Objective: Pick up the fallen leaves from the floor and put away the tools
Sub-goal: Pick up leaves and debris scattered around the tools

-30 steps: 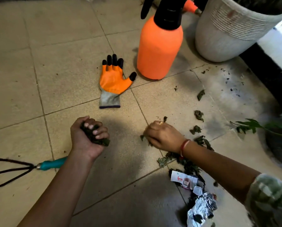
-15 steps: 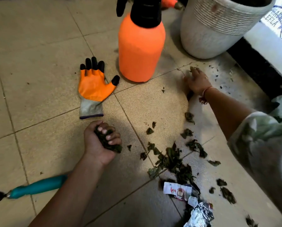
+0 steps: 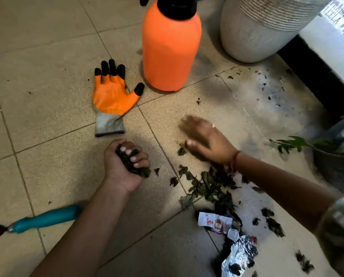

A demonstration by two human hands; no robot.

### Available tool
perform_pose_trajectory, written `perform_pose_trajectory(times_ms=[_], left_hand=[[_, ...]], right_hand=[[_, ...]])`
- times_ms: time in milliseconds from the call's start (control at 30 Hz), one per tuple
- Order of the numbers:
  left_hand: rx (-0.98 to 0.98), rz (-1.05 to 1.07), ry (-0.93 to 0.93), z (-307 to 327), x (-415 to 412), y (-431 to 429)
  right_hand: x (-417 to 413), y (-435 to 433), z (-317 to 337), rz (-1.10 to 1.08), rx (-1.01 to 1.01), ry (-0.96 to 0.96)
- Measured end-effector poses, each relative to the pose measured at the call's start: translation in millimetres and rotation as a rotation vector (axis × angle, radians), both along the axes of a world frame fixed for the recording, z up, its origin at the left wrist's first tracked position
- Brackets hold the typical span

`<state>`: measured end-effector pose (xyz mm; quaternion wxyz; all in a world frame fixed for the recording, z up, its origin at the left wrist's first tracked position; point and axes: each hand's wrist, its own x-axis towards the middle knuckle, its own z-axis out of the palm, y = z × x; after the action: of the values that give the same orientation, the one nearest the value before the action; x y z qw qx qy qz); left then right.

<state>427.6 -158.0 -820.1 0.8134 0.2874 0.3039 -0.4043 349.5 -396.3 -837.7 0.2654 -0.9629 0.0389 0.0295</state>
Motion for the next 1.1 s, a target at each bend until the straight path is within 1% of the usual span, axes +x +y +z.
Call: perform_pose_trajectory(times_ms=[33, 100, 133, 167, 233, 300, 400, 467, 533, 633, 700, 867, 933, 967, 1033, 1067, 1100], left_hand=[[-0.002, -0.009, 0.014, 2.8, 3.7, -2.5], [-0.016, -0.005, 0.013, 10.0, 0.6, -0.8], [-0.007, 0.005, 0.011, 12.7, 2.0, 0.9], [-0.014, 0.011, 0.014, 15.1, 3.4, 2.6], [-0.020, 0.022, 0.006, 17.6, 1.4, 9.2], [-0.017, -0.001, -0.002, 17.1, 0.9, 12.9], [-0.034, -0.001, 0.001, 13.2, -4.2, 15.3], [-0.055, 0.013, 0.018, 12.3, -10.9, 14.6], [-0.082, 0.017, 0.036, 13.9, -17.6, 12.7], [-0.097, 0.001, 0.027, 17.7, -23.1, 10.8], [-0.080, -0.004, 0.015, 22.2, -25.4, 10.7], [-0.077, 0.009, 0.023, 26.6, -28.1, 15.0], [-0.073, 0.006, 0.027, 24.7, -28.1, 15.0], [-0.067, 0.001, 0.030, 23.4, -28.7, 14.7], [-0.064, -0.012, 0.037, 22.0, -32.2, 13.7], [-0.068, -0.017, 0.041, 22.0, -34.9, 13.1], [-0.071, -0.021, 0.043, 22.3, -36.9, 12.5]], right_hand=[[13.0, -7.9, -2.7, -0.088, -0.021, -0.039], [49.0, -23.8, -6.7, -0.237, -0.126, 0.015], [61.8, -31.2, -9.7, -0.271, -0.181, 0.064], [64.6, -35.0, -13.6, -0.252, -0.220, 0.114], [48.0, -21.4, -24.3, -0.131, -0.252, 0.150], [14.1, 11.7, -25.0, 0.007, -0.225, 0.128], [-35.0, 59.1, -16.8, 0.190, -0.125, 0.170], [-53.9, 81.3, -13.3, 0.263, -0.095, 0.101], [-52.3, 100.7, -14.5, 0.279, -0.103, -0.012], [-38.1, 124.8, -19.7, 0.356, -0.214, -0.087], [-39.0, 125.6, -20.6, 0.362, -0.237, -0.120], [-88.4, 87.0, -12.4, 0.177, -0.259, -0.088], [-110.4, 63.4, 0.8, 0.063, -0.226, -0.102], [-118.7, 50.0, 9.2, -0.060, -0.181, -0.084], [-130.2, 14.2, 20.2, -0.404, -0.113, -0.023], [-134.3, -6.4, 22.4, -0.558, -0.135, 0.016], [-138.1, -25.4, 23.1, -0.657, -0.181, 0.074]])
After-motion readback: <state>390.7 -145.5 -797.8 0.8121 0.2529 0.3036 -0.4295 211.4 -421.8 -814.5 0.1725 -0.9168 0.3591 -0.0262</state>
